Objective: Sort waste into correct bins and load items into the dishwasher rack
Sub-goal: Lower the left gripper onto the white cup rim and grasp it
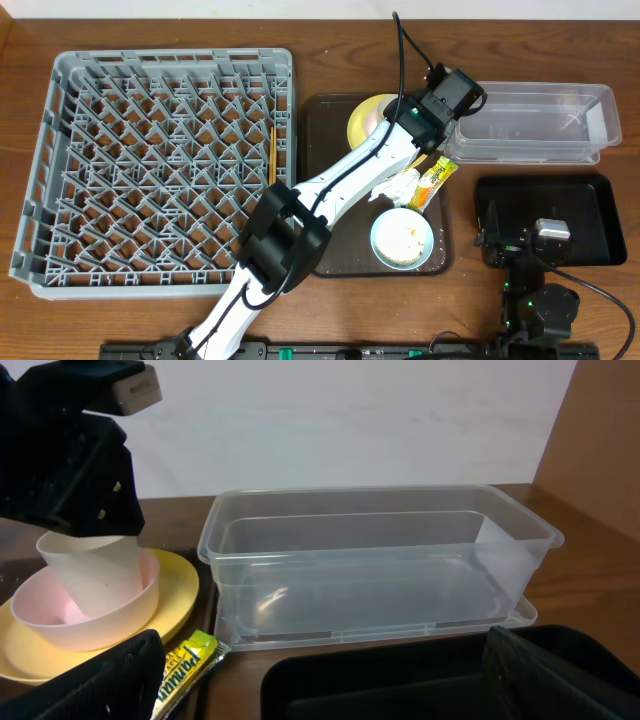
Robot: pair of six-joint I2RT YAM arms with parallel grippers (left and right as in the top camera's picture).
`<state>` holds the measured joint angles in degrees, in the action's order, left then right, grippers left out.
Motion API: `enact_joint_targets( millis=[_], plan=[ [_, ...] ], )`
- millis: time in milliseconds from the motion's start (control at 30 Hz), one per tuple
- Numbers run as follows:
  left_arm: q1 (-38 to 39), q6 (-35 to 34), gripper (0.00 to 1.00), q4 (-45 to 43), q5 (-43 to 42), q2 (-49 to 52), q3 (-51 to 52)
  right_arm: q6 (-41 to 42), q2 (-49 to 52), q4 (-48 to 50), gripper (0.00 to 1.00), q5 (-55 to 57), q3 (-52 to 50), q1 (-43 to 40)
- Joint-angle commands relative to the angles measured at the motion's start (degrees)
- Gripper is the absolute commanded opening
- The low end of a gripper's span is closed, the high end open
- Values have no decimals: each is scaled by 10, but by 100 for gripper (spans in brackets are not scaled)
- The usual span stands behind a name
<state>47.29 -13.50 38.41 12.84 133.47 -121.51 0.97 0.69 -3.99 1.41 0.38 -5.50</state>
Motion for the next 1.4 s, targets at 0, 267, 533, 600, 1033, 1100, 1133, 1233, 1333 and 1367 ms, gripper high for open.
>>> enact_joint_targets(
  millis=[0,267,533,600,1033,1100,1133,1233,1333,1367],
  plan=[
    [-5,4,28,-2,34,-6,-2,-4,-4,-2,99,0,-1,-9],
    [-16,4,28,-8,35,-5,24,-4,-4,-2,99,0,-1,-9],
    [-16,4,28,-16,17,-5,33,-4,-4,-2,99,0,-1,-9],
    [-16,4,29,-16,17,-5,33,-4,-4,-2,99,0,-1,-9],
    [-16,4,28,-33,16,-5,66,-4,-4,-2,99,0,-1,-9],
    [-16,4,28,-41,16,-5,66,-4,-4,-2,99,0,-1,-9],
    [-16,4,28,-45,16,-5,66,-4,-4,-2,99,0,-1,-9],
    [-16,4,19,-49,17,-5,66,-4,-4,-2,99,0,-1,-9],
    [-16,4,6,-48,18,-5,66,-4,-4,-2,99,0,-1,-9],
    [-16,4,6,-48,18,-5,66,-4,-4,-2,99,0,-1,-9]
  ],
)
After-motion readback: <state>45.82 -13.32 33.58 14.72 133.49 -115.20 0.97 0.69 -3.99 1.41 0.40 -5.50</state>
